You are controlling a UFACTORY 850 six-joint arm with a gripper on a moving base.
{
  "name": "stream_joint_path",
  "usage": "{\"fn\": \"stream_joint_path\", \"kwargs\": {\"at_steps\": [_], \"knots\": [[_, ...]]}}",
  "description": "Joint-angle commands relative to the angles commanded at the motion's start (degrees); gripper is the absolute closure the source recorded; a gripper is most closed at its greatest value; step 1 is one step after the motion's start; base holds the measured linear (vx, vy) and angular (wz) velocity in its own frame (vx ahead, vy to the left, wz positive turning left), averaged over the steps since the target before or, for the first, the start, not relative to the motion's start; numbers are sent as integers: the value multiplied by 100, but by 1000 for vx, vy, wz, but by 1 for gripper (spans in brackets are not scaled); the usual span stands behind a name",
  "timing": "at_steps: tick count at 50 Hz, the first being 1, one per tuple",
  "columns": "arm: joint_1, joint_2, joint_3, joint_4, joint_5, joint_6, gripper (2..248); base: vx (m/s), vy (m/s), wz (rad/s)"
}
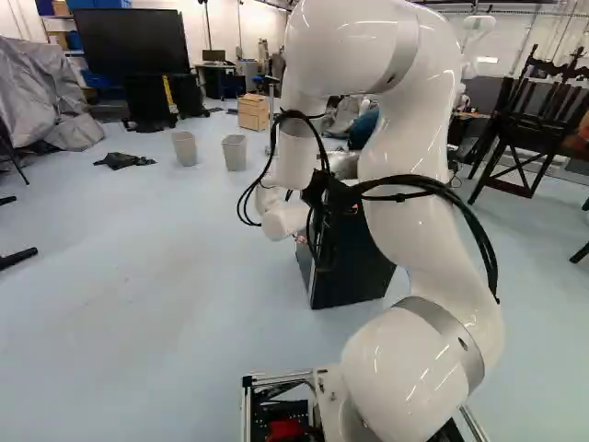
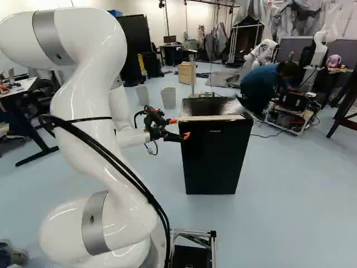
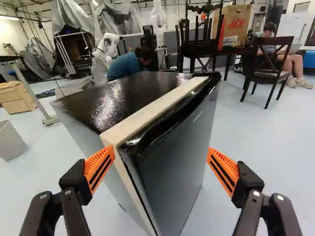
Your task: Grab a drink from the fridge
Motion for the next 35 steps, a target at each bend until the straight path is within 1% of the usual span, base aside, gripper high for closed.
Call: {"fn": "stream_joint_path", "kwargs": {"at_steps": [23, 35], "knots": [[-120, -14, -23, 0, 0, 0, 3, 0, 0, 0], [-128, 22, 36, 0, 0, 0, 3, 0, 0, 0]]}}
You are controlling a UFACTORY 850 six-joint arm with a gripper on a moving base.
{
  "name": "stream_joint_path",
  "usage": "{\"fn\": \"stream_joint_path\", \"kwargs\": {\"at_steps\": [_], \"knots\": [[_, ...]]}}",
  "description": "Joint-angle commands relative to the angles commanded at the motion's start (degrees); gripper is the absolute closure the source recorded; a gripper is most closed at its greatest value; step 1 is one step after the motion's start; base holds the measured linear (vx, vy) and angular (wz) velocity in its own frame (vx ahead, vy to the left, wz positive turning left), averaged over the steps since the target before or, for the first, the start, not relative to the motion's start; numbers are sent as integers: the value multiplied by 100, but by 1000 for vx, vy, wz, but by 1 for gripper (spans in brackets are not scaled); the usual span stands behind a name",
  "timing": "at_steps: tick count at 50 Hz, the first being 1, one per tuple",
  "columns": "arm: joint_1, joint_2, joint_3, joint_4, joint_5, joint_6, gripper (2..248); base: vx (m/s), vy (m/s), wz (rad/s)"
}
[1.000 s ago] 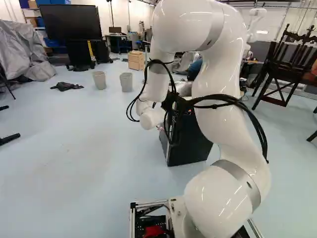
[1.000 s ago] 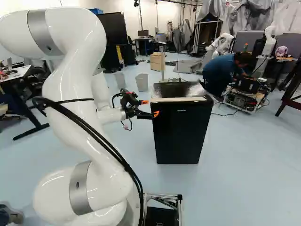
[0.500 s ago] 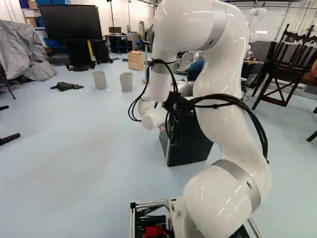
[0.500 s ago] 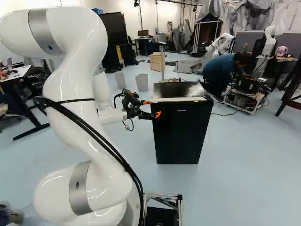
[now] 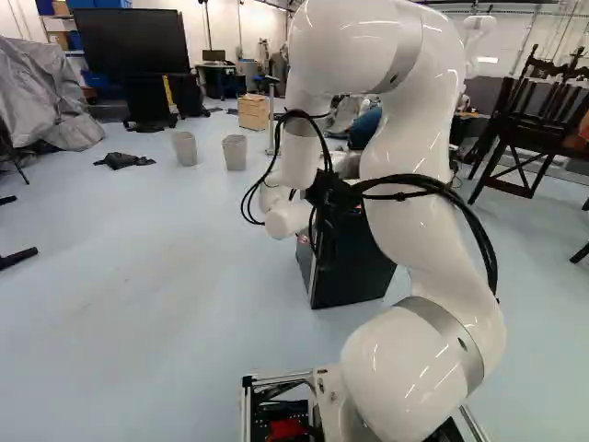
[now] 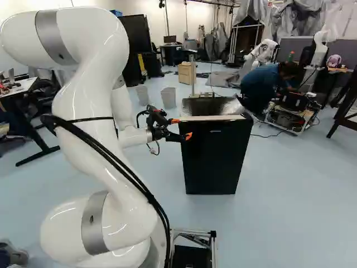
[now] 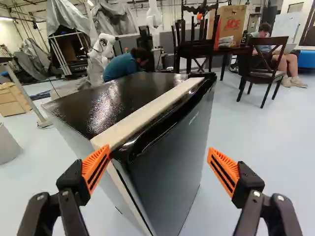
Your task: Grab a drink from the fridge
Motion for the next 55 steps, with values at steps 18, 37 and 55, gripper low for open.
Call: {"fn": "stream_joint_path", "kwargs": {"at_steps": [18, 37, 55], "knots": [[36, 103, 170, 0, 0, 0, 3, 0, 0, 0], [82, 222, 365, 0, 0, 0, 3, 0, 0, 0], [137, 359, 587, 8, 0, 0, 3, 0, 0, 0]]}}
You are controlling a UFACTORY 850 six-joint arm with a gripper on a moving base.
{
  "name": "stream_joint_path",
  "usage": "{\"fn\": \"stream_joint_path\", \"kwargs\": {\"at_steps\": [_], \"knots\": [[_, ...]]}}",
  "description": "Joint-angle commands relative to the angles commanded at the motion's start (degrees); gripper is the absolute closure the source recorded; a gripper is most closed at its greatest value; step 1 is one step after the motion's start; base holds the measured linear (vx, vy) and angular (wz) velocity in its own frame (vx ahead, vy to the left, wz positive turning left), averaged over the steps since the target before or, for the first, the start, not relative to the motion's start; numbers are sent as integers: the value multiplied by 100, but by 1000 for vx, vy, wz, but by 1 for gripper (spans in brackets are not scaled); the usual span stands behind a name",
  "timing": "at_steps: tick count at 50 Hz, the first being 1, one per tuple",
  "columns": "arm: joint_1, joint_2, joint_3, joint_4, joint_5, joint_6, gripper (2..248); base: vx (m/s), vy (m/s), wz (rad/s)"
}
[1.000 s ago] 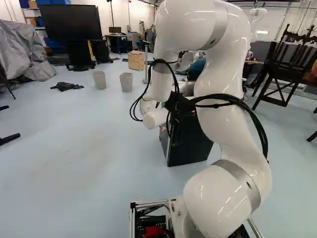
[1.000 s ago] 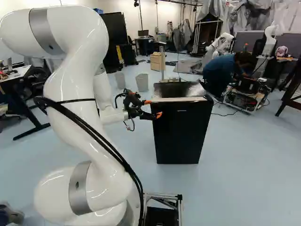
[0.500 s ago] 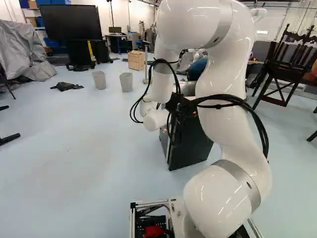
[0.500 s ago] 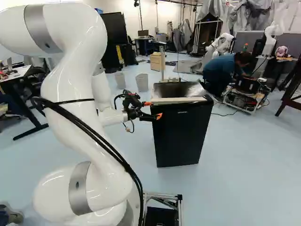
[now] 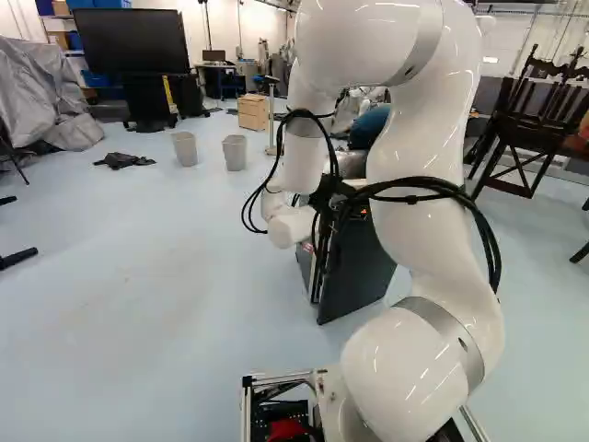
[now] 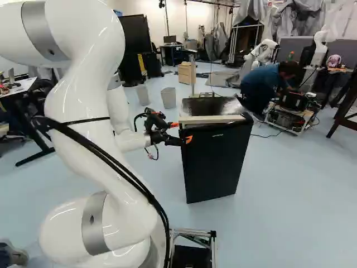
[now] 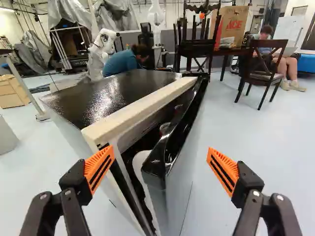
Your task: Grab a drink from the fridge
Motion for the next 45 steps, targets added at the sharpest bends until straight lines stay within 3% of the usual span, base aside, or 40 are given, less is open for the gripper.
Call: {"fn": "stream_joint_path", "kwargs": {"at_steps": [45], "knots": [[145, 388, 635, 509, 0, 0, 3, 0, 0, 0]]}}
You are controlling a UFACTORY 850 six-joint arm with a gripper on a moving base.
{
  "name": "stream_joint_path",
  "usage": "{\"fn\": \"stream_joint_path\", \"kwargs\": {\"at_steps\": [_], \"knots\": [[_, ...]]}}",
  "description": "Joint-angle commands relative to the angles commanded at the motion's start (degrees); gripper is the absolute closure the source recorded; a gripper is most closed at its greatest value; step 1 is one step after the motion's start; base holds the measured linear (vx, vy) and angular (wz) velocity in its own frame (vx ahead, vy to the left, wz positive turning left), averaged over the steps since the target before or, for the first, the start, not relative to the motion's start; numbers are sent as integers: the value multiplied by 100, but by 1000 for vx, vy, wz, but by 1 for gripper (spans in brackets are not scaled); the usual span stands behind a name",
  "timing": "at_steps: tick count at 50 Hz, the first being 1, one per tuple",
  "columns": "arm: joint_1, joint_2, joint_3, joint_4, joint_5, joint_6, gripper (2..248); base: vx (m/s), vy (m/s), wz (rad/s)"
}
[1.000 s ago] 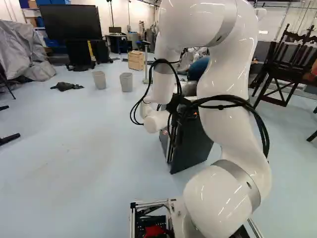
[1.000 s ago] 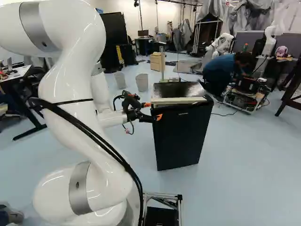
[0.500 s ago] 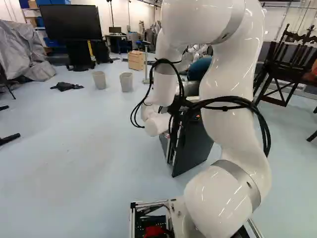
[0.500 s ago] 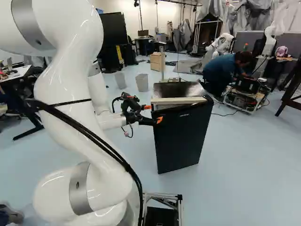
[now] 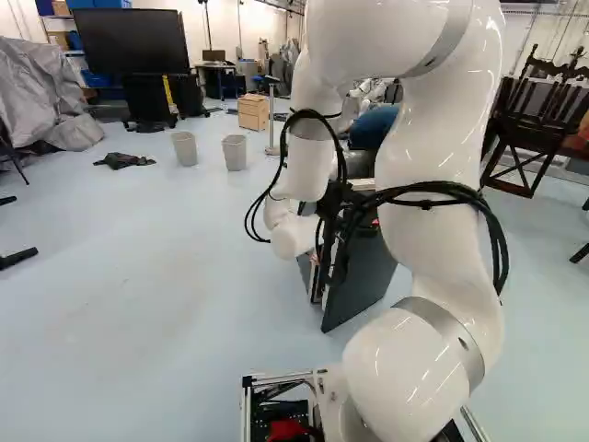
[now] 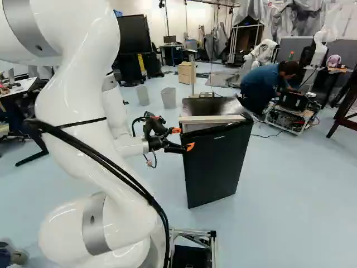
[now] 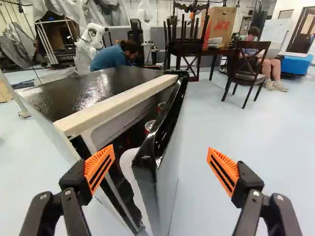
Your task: Grab a drink from the fridge
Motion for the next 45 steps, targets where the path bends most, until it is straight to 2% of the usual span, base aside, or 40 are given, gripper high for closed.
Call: {"fn": "stream_joint_path", "kwargs": {"at_steps": [18, 45], "knots": [[-33, 136, 227, 225, 0, 0, 3, 0, 0, 0], [-187, 307, 519, 564, 0, 0, 3, 0, 0, 0]]}}
